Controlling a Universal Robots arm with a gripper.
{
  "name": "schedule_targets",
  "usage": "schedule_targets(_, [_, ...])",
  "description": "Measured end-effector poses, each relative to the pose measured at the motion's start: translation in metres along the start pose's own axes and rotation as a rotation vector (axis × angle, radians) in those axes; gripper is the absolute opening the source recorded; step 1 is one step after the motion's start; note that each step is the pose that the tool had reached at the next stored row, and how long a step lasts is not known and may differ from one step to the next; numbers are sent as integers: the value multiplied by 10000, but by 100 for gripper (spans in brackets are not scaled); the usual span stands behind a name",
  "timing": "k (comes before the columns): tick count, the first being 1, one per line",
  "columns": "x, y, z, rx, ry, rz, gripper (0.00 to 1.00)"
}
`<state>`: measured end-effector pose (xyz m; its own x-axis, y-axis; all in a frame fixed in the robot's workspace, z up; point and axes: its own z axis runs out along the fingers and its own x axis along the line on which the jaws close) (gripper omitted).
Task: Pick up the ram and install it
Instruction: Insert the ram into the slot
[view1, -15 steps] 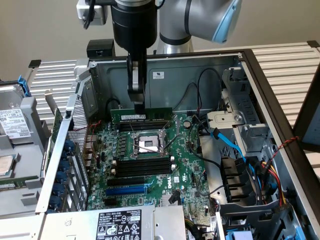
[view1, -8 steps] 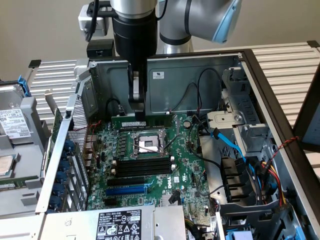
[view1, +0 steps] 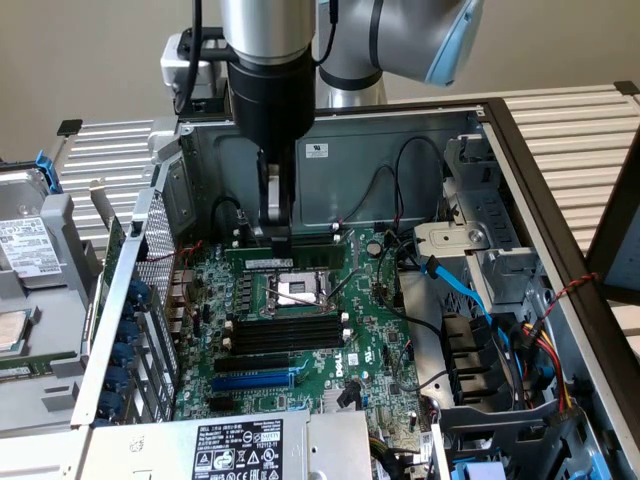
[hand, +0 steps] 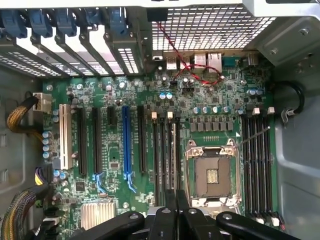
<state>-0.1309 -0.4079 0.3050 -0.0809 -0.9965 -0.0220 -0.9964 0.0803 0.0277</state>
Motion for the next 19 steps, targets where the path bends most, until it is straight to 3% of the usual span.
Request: schedule_targets(19, [77,11,343,-6,-1,52,12])
